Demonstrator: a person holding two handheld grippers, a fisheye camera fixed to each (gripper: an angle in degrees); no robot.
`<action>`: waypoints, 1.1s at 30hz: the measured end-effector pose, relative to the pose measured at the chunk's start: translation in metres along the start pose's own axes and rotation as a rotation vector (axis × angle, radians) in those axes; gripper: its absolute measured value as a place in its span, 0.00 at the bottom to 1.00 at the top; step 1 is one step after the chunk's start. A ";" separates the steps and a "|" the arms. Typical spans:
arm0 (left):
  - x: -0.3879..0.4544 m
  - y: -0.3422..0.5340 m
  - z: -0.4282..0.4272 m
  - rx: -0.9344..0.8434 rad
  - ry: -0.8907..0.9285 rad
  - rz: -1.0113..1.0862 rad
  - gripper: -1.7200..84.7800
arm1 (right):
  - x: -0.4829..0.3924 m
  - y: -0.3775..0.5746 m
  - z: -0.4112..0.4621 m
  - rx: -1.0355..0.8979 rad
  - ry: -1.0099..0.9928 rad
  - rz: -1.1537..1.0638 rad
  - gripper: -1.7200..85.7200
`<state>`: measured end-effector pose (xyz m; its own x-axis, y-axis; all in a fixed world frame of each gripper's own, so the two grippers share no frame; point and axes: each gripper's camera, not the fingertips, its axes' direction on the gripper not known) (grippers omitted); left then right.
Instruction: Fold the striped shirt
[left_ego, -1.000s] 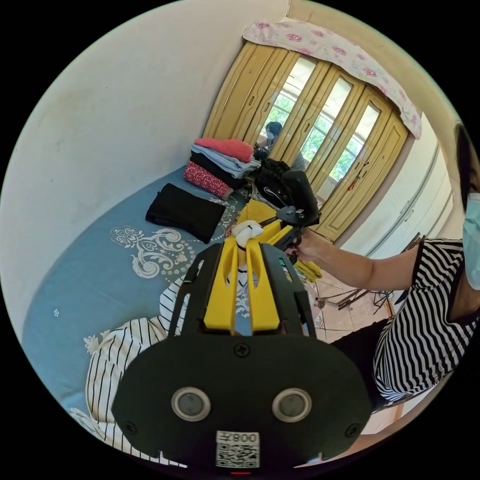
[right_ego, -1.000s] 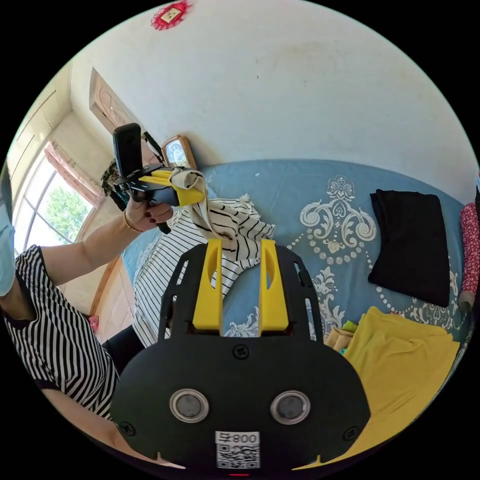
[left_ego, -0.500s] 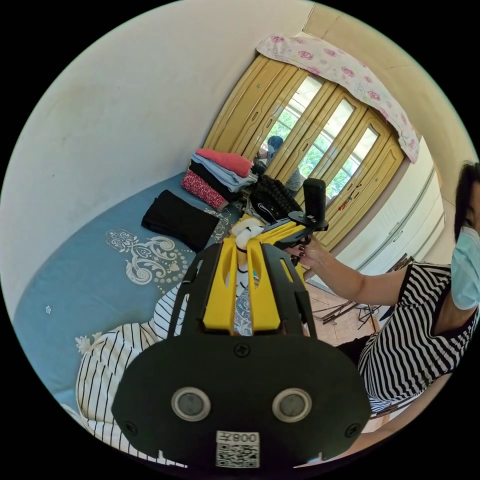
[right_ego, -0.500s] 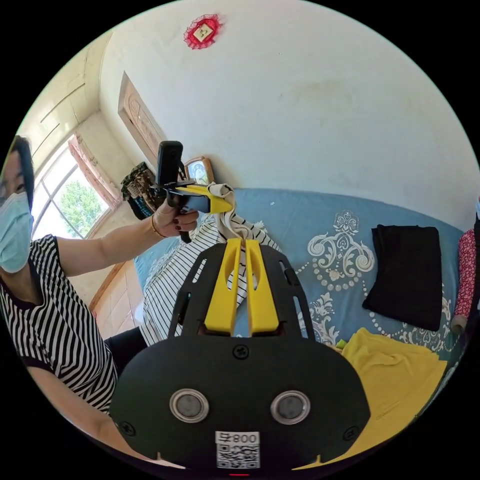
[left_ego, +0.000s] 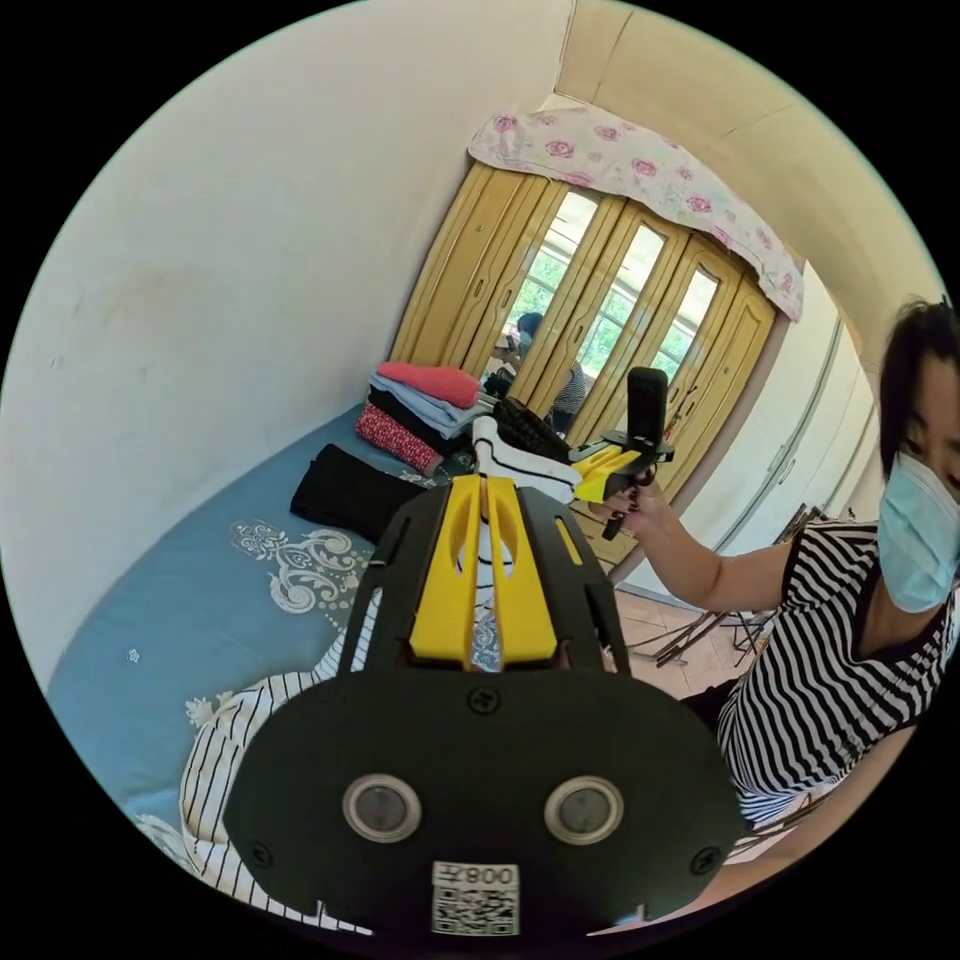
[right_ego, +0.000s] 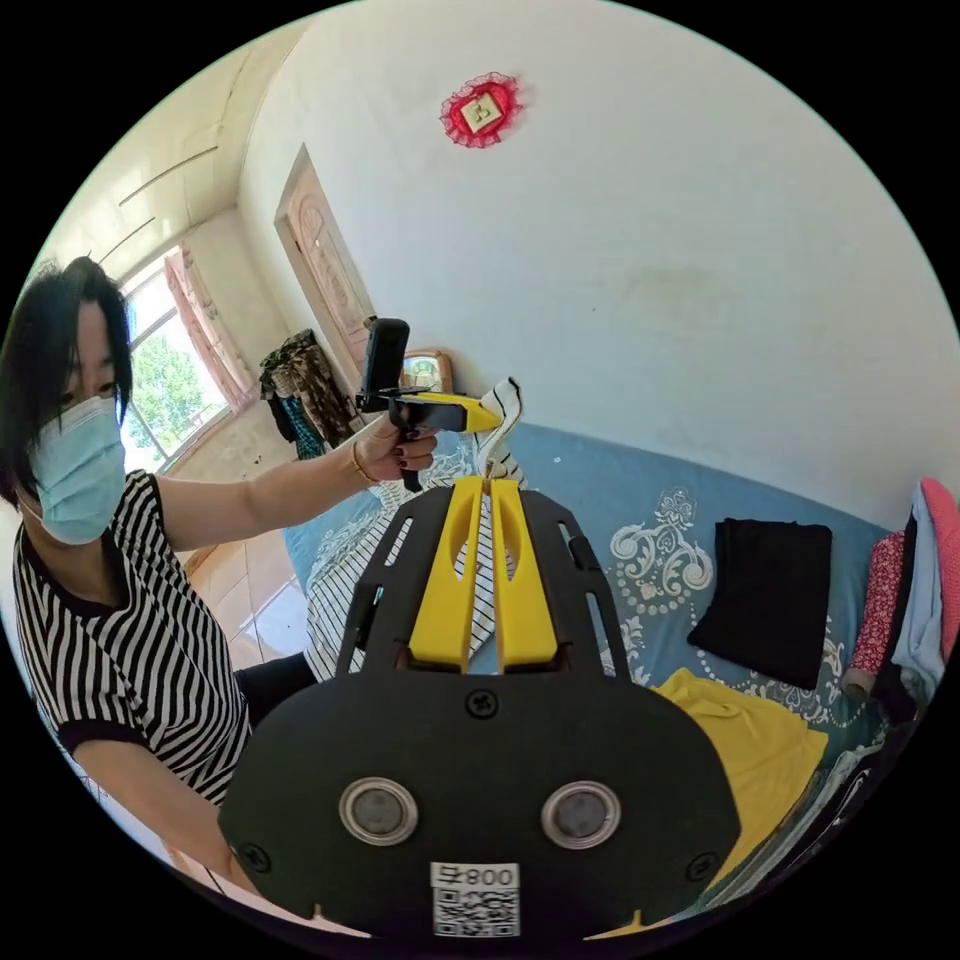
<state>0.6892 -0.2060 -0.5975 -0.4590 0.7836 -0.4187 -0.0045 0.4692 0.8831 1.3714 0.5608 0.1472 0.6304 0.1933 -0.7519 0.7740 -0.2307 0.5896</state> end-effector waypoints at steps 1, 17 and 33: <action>0.000 0.005 -0.006 0.001 -0.010 0.000 0.03 | -0.007 -0.001 0.007 -0.001 -0.010 -0.003 0.03; -0.050 0.286 -0.189 -0.014 -0.265 -0.424 0.03 | -0.165 0.000 0.351 -0.263 -0.314 0.026 0.03; -0.122 0.438 -0.227 -0.086 -0.315 -0.686 0.05 | -0.241 0.000 0.551 -0.424 -0.407 0.117 0.03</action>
<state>0.5414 -0.1884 -0.1110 -0.0529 0.4128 -0.9093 -0.2727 0.8700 0.4108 1.1869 -0.0111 0.1664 0.7039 -0.2104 -0.6784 0.7101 0.1882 0.6785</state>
